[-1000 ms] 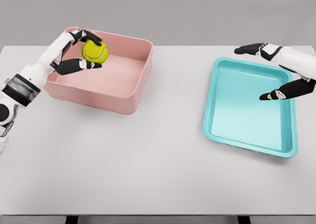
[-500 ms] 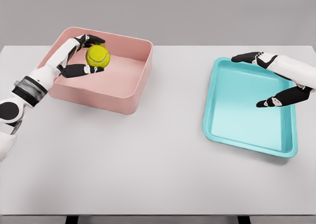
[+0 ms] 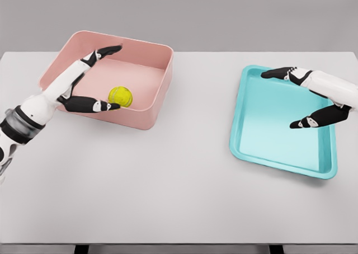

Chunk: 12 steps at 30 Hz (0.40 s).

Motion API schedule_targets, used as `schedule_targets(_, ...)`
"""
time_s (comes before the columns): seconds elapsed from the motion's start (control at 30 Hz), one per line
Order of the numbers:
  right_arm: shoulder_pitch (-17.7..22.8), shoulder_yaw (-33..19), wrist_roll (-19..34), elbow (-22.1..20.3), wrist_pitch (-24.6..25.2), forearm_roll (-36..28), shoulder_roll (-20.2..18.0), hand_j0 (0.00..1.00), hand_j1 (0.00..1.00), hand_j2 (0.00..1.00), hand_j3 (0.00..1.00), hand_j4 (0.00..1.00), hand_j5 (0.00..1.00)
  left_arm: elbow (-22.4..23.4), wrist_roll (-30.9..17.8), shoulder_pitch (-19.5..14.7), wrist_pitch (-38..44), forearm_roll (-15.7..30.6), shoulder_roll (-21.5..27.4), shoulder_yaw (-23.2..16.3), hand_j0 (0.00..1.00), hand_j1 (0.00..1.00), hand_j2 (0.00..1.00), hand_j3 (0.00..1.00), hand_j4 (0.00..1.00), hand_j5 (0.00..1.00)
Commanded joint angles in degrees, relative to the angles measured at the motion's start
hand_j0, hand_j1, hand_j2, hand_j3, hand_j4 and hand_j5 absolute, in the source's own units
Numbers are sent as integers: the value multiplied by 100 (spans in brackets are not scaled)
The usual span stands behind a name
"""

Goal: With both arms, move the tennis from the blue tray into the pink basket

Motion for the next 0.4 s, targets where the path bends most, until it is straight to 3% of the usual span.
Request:
schedule_targets(0.0,0,-33,-3,-2,-98,-38,-42,100,100,100,100,100,100,-174,3,140,-486,46,351,304,100,100,100,100,100,100)
schedule_targets(0.13,62,-271,-3,-2,-124,-29,-138,100,100,100,100,100,100,-174,3,1055,-486,-6,747,1157,100,100,100,100,100,100)
schedule_targets(0.17,211,-560,-3,-2,-124,-29,-147,100,100,100,100,100,100,-165,3,1266,-486,-41,870,1210,100,100,100,100,100,100)
schedule_targets(0.23,589,-1053,-3,-2,-124,-29,-147,100,100,100,100,100,100,-139,3,1477,-486,-50,1055,1333,100,100,100,100,100,100)
schedule_targets(0.37,703,-1027,-3,-2,-142,-47,-138,100,100,100,100,100,100,-139,3,1592,-486,-59,1125,1491,100,100,100,100,100,100)
